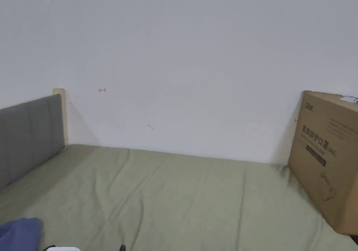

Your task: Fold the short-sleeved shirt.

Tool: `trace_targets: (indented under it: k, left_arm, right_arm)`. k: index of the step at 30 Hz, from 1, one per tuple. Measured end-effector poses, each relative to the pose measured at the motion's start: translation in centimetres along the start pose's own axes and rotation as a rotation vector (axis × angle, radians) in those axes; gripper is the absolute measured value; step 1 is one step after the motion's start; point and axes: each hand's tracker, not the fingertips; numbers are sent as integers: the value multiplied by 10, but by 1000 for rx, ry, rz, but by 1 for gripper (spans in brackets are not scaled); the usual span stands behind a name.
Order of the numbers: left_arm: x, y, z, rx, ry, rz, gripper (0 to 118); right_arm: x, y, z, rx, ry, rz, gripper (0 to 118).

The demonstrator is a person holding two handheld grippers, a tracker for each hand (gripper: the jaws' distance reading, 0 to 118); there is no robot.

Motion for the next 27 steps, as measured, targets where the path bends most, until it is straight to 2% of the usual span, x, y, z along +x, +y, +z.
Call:
trace_targets:
  k: [5, 7, 9, 11, 12, 13, 15, 17, 18, 19, 20, 22, 23, 24, 25, 26, 27]
  left_arm:
    - [0, -1, 2, 1, 3, -16, 118]
    - [2, 1, 2, -10, 0, -8, 118]
    - [6, 3, 0, -28, -28, -15, 118]
    - [16, 6, -2, -34, -38, -128, 118]
    - [24, 5, -4, -39, -29, -260, 118]
    - [34, 3, -7, -60, -27, -440, 118]
    - [57, -22, -10, -35, 60, -975, 118]
    - [66, -64, -8, 89, 108, -1573, 118]
    - [64, -88, -9, 178, 138, -1825, 118]
    - [62, -102, -10, 190, 101, -1944, 118]
    - [65, -104, -7, 121, 24, -1847, 118]
    - [74, -80, -8, -63, -52, -1465, 118]
    - [74, -58, -11, -119, -38, -1232, 118]
    - [61, -32, -17, -154, -34, -932, 118]
    - [43, -6, -17, -147, -50, -592, 118]
    - [24, 11, -16, -117, -72, -318, 118]
    - [0, 19, -11, -46, -87, -24, 118]
  right_arm:
    - [-2, 0, 0, 1, -2, 1, 118]
    - [-4, 1, -1, 3, -12, 24, 118]
    - [-12, 0, 0, 16, -27, 116, 118]
    - [-29, -1, 1, 25, -24, 317, 118]
    - [-41, -3, 1, 36, -41, 489, 118]
    - [-56, -12, 1, 49, -63, 715, 118]
    - [-80, -40, -1, 37, -77, 1206, 118]
    - [-88, -84, 0, 32, -20, 1801, 118]
    - [-80, -112, 2, 56, -6, 2064, 118]
    - [-80, -123, 4, 57, 30, 2153, 118]
    - [-81, -128, 5, 23, 94, 2140, 118]
    - [-91, -105, 3, -74, 191, 1689, 118]
    - [-82, -95, 0, -96, 185, 1478, 118]
    - [-75, -68, -5, -111, 124, 1158, 118]
    - [-62, -40, -8, -108, 90, 821, 118]
    - [-46, -17, -9, -87, 75, 492, 118]
    - [-18, 2, -8, -58, 52, 88, 118]
